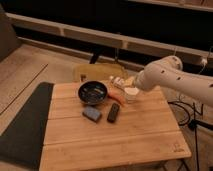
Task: Place the ceramic cup in the ceramic bowl
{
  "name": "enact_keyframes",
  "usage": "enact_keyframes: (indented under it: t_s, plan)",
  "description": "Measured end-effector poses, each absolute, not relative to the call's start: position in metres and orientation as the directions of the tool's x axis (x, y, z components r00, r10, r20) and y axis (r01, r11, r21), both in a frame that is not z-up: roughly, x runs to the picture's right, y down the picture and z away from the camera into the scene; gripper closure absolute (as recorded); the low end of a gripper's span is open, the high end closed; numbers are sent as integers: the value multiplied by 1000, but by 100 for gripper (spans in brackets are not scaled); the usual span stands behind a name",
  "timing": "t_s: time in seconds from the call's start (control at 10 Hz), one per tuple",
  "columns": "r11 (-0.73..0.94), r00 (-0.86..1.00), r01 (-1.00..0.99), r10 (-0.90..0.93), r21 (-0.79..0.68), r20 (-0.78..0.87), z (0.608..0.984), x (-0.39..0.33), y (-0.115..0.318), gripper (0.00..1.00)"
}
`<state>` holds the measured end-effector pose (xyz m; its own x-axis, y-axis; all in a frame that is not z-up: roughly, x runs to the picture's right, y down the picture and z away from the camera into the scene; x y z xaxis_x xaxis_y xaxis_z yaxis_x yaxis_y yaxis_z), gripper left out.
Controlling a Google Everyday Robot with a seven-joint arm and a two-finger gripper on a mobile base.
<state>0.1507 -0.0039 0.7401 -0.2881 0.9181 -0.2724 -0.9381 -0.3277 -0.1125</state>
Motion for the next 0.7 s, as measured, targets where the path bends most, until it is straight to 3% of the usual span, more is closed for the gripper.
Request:
enact_keyframes:
  t_s: [0.2, 0.7]
  plan:
    - [-333, -295, -937, 914, -102, -278, 744, 156, -2, 35]
    - [-255, -233, -966, 934, -47, -272, 799, 187, -19, 35]
